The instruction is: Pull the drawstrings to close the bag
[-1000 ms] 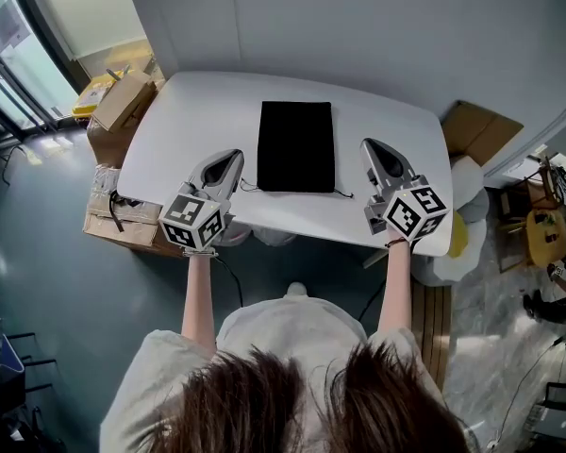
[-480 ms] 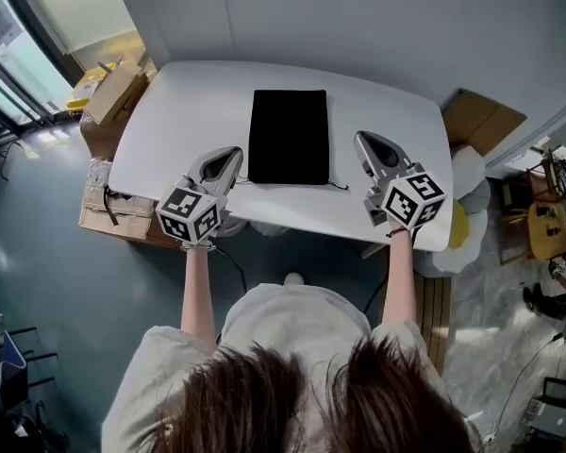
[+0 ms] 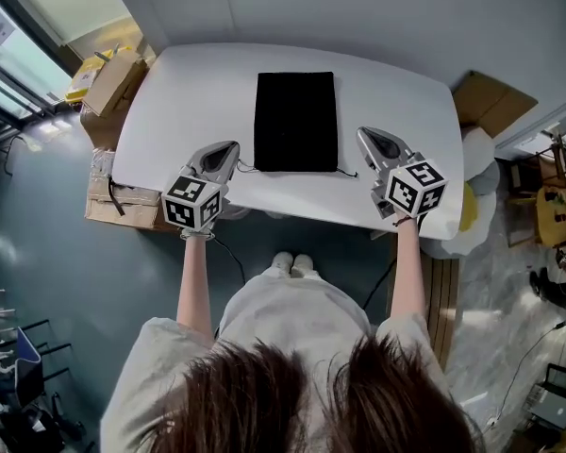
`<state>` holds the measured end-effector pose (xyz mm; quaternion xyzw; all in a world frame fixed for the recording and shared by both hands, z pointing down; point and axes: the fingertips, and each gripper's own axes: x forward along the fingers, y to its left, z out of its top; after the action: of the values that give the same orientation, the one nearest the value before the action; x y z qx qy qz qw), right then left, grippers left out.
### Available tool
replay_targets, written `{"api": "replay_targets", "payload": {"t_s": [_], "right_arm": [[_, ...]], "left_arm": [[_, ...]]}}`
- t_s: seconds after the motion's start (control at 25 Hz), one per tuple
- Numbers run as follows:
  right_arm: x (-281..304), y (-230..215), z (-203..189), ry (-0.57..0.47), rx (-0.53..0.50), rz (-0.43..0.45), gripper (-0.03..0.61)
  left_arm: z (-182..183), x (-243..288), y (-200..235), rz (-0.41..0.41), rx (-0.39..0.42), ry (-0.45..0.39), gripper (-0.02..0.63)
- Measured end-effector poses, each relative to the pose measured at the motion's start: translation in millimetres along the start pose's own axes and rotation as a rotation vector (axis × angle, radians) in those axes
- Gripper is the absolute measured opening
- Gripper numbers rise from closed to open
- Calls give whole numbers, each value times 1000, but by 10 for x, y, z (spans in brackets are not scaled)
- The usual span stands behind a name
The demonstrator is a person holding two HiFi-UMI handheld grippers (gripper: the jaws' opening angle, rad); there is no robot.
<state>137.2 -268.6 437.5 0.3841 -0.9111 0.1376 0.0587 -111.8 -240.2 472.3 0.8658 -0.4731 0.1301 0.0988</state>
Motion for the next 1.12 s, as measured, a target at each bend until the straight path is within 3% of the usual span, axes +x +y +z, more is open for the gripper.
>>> {"api": "replay_targets", "payload": {"t_s": [0.32,1.12], "right_arm": [[187,-126,-379,139,1,-5,12],[343,-276,-1216,408,28,31,12]], "left_arm": [[-328,158,122,-35,39,115,-6],[-1058,408,143,-184,46,303,-6]]}}
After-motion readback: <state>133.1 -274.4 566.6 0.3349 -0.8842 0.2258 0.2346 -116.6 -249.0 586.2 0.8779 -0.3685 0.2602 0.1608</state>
